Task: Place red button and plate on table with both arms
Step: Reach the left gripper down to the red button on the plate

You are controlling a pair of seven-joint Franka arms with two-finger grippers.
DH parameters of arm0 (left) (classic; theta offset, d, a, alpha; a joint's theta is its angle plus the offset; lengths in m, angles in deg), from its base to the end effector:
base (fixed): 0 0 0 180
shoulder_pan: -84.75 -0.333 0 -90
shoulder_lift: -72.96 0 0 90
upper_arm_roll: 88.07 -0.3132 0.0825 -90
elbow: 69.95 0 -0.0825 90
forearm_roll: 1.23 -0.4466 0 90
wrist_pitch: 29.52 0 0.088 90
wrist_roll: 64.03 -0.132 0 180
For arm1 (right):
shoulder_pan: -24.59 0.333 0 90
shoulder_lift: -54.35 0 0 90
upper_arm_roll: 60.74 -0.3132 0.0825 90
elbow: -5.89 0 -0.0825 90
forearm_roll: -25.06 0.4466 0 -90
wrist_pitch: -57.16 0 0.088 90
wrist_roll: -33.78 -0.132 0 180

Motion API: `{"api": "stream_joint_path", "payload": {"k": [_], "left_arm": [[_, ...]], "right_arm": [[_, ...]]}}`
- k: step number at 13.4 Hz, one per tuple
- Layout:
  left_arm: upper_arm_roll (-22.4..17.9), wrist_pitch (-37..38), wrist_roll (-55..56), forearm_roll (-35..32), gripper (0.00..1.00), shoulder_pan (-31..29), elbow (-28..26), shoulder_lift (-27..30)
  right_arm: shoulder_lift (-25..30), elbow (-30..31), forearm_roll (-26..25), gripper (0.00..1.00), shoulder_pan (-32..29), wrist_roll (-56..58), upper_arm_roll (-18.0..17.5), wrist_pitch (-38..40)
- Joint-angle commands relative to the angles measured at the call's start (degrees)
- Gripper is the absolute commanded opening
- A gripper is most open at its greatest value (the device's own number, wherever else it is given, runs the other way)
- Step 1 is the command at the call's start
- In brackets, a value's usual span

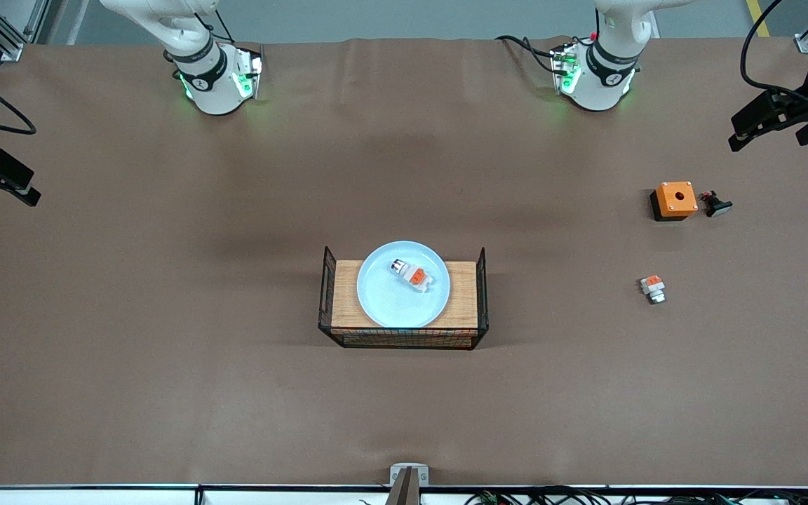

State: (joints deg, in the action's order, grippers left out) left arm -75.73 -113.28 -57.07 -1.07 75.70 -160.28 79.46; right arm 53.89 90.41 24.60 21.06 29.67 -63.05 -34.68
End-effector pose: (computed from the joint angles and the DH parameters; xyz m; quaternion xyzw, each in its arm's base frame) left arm 0.5690 -0.0400 0.6499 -0.9994 -0.0326 0.0010 0.0108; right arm 0.6256 -0.0145 0.6463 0.9971 -0.0465 0.0599 0.0023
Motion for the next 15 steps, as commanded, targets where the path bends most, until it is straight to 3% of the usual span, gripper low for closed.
{"api": "stream_joint_path", "payload": {"k": [1,7,10,15], "left_arm": [[0.0,0.7,-0.9,0.3,1.00,-0.4,0.9,-0.1],[0.7,1.0,-1.0,1.2,1.00,0.6,1.7,-1.2],[3.8,1.6,0.7,1.3,1.00,2.0,1.7,-3.1],[9.7,-1.0,14.4,6.4,1.00,2.1,1.9,-7.5]], "right_arm": [[-0.6,-1.5,-0.3,1.00,-0.9,0.2,-0.7,0.4],[-0.6,-1.5,-0.3,1.00,-0.9,0.2,-0.7,0.4],[-0.7,-1.5,-0.3,1.00,-0.8,0.2,-0.7,0.8],[-0.8,-1.5,-0.2,1.00,-0.3,0.6,-0.8,0.4]]}}
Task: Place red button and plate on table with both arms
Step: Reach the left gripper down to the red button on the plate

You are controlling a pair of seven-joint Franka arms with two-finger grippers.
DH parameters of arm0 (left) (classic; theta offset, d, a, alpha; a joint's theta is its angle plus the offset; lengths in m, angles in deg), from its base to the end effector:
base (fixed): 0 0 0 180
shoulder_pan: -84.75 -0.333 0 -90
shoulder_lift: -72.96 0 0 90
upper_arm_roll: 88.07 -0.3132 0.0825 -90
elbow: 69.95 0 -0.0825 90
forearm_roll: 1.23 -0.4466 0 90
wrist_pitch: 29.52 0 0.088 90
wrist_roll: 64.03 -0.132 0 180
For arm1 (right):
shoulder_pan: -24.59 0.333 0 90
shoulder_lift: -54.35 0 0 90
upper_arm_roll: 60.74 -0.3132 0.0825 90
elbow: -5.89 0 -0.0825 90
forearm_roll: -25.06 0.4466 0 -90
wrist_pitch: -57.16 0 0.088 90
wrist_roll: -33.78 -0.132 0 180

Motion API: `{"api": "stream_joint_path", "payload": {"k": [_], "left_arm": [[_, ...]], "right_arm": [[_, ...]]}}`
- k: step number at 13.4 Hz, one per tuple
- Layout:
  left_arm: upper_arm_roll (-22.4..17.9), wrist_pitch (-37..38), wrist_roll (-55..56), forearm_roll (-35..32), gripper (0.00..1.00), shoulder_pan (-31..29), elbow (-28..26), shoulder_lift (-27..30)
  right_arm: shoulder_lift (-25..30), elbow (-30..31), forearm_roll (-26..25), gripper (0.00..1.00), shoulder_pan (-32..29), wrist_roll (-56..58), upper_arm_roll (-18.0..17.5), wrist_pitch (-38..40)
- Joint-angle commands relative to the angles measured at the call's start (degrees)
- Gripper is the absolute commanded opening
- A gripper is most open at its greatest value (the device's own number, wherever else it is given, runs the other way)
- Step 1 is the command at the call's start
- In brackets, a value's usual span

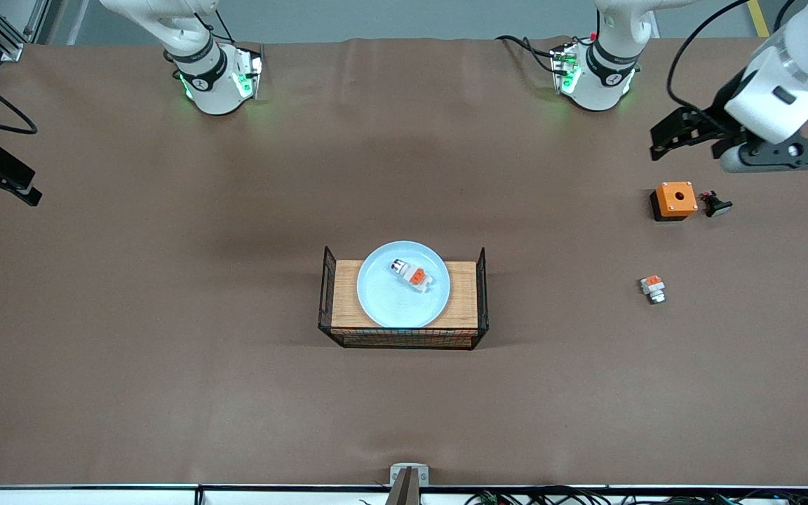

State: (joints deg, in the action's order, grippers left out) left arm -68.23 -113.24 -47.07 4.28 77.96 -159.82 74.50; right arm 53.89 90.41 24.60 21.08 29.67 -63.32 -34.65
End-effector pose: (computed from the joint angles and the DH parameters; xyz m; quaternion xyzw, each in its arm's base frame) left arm 0.5766 -0.1500 0.6047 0.9977 0.0310 -0.0508 0.0313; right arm 0.6256 -0.0113 0.6462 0.9972 -0.0440 0.0597 0.0022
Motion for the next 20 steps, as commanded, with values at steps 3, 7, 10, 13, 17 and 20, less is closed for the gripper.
{"api": "stream_joint_path", "payload": {"k": [3,7,10,13,17,20], "left_arm": [[7.8,-6.4,17.8,1.9,1.00,-0.1,1.5,-5.8],[13.6,-11.4,35.9,1.3,1.00,4.0,7.8,-13.9],[13.4,-22.9,51.4,-3.5,1.00,11.9,8.0,-18.8],[12.9,-28.6,64.9,-11.5,0.99,18.7,12.4,-27.3],[7.0,-32.3,68.7,-19.5,0.97,27.5,19.4,-37.3],[-7.1,-36.5,68.4,-19.4,0.95,39.1,19.4,-40.4]], "right_arm": [[-0.9,-1.4,-0.3,1.00,0.6,0.3,-0.9,0.4],[-0.9,-0.7,-0.3,1.00,3.8,0.1,-0.9,2.0],[-0.7,-1.0,-0.4,1.00,6.6,-0.5,-0.9,3.6],[-0.6,-1.3,-0.4,1.00,9.5,-5.3,-1.0,3.6],[-0.7,-0.9,-0.8,1.00,13.5,-17.0,-1.1,5.9],[-0.9,0.1,-0.3,1.00,19.4,-31.6,-1.2,6.0]]}}
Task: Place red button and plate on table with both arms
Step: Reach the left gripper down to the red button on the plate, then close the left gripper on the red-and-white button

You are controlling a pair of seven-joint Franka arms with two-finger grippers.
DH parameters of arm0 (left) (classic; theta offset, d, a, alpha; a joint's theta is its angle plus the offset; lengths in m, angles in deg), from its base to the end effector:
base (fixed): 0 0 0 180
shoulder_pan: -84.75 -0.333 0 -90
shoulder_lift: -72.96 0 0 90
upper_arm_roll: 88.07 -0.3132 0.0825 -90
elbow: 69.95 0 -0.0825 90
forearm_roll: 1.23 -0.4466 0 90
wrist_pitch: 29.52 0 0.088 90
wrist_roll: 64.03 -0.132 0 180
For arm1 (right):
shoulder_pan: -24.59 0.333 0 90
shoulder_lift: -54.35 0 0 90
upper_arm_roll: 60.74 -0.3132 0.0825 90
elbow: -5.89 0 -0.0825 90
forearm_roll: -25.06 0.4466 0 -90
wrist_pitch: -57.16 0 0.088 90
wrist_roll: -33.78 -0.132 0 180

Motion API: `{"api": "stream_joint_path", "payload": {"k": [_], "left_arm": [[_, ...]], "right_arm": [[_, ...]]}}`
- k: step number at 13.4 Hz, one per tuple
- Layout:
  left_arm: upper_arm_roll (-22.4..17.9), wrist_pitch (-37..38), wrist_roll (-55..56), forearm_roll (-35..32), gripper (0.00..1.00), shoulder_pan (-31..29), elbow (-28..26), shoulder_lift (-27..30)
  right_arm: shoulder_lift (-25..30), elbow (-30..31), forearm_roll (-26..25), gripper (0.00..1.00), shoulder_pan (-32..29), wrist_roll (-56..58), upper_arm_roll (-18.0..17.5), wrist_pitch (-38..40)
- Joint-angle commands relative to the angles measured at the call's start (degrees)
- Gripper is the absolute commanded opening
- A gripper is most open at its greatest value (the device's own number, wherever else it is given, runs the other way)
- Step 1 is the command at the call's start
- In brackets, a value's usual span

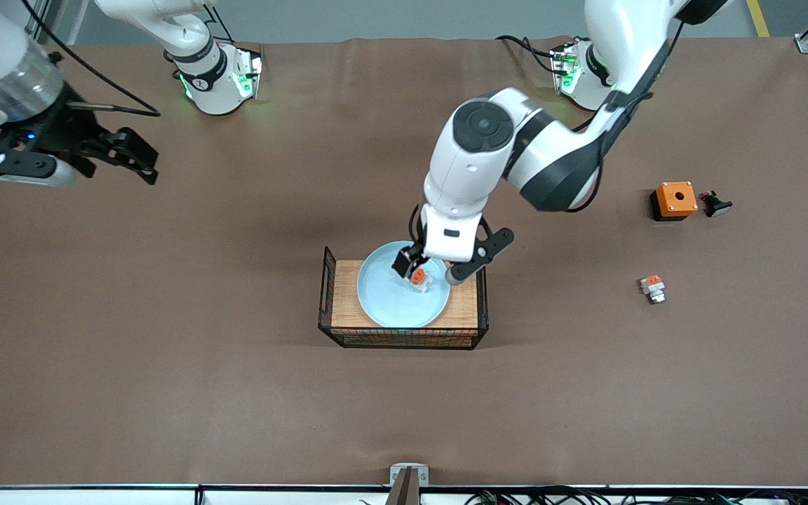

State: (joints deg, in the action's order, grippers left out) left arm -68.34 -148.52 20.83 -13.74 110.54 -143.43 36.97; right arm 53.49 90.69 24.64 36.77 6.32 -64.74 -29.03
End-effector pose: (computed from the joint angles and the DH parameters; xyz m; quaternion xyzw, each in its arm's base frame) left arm 0.6165 -0.5223 0.3719 0.9378 0.3324 0.0457 0.0895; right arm 0.5915 0.1702 0.6298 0.9951 -0.0985 0.0055 0.0012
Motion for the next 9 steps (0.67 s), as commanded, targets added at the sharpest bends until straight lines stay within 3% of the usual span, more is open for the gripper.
{"api": "stream_joint_path", "payload": {"k": [1,9], "left_arm": [[-8.8,-1.9,0.5,-1.3,0.95,7.9,3.0,-3.6],[-9.0,2.9,3.1,0.6,0.90,9.2,2.7,-4.5]], "right_arm": [[-0.5,-0.2,-0.4,1.00,5.6,-11.8,0.2,0.2],[-2.0,-0.2,-0.3,1.00,8.2,-14.0,0.2,-0.2]]}}
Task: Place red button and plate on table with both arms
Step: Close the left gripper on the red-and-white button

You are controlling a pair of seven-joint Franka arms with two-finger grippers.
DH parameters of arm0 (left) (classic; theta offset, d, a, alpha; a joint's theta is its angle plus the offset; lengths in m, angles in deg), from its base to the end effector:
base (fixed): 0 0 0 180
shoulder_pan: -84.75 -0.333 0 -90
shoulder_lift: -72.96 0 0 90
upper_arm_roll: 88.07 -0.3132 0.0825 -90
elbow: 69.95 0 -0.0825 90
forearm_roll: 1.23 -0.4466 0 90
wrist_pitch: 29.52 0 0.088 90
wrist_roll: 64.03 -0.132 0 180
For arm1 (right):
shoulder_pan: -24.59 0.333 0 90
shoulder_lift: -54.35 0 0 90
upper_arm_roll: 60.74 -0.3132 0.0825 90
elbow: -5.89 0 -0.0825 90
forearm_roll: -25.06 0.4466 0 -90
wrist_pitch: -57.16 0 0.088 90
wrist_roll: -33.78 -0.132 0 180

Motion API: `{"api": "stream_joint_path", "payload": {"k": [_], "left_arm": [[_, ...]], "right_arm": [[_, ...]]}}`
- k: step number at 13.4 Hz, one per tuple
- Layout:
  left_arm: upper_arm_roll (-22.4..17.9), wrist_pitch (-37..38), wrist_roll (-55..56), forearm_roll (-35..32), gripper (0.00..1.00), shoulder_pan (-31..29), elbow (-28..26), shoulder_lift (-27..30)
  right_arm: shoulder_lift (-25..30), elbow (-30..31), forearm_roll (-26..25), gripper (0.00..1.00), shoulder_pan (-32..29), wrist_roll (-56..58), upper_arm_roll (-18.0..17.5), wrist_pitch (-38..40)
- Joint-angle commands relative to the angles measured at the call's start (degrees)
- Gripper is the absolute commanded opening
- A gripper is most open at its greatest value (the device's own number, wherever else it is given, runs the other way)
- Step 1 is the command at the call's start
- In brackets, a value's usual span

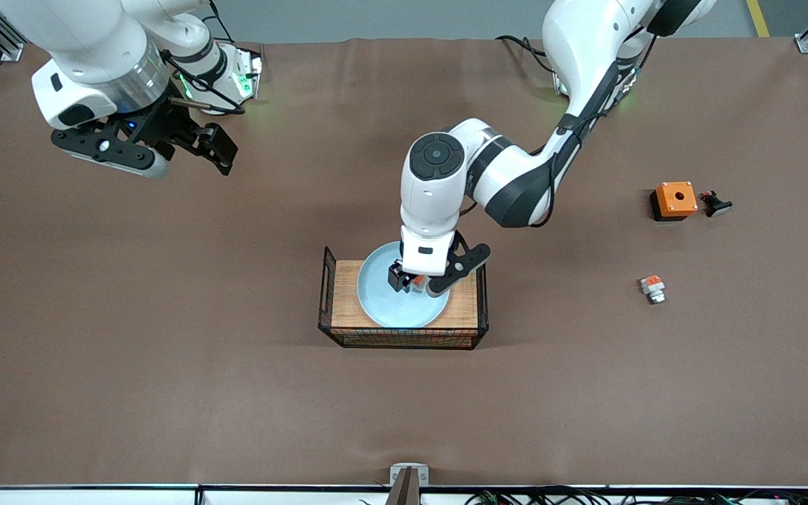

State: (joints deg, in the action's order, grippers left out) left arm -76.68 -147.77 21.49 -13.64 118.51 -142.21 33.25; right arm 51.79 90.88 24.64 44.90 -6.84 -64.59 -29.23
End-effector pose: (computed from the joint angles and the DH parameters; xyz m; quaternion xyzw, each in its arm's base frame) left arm 0.6071 -0.5385 0.3167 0.9426 0.3262 0.0588 0.0404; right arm 0.5704 0.2538 0.6100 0.9896 -0.1433 -0.0073 0.0072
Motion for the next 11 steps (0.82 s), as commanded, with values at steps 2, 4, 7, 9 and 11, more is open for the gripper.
{"api": "stream_joint_path", "payload": {"k": [2,4,7,9,11], "left_arm": [[-0.7,1.5,5.3,0.6,0.89,1.6,1.8,-1.3],[-0.8,0.4,6.8,0.6,0.84,1.9,1.8,-2.0],[-2.0,-2.8,8.3,0.5,0.81,2.8,1.8,-2.6],[-2.1,-3.9,8.3,0.5,0.81,2.8,1.8,-2.7],[-2.7,-4.0,8.3,0.3,0.79,3.5,1.8,-3.5]], "right_arm": [[-0.4,-0.3,-0.3,1.00,0.1,-0.9,0.1,0.0],[-0.5,-0.4,-0.3,1.00,0.1,-0.9,0.1,0.0],[-0.5,-0.4,-0.3,1.00,0.1,-0.8,0.1,-0.1],[-0.6,-0.4,-0.3,1.00,0.1,-0.8,0.1,0.0],[-0.6,-0.4,-0.3,1.00,0.2,-0.8,0.1,0.0]]}}
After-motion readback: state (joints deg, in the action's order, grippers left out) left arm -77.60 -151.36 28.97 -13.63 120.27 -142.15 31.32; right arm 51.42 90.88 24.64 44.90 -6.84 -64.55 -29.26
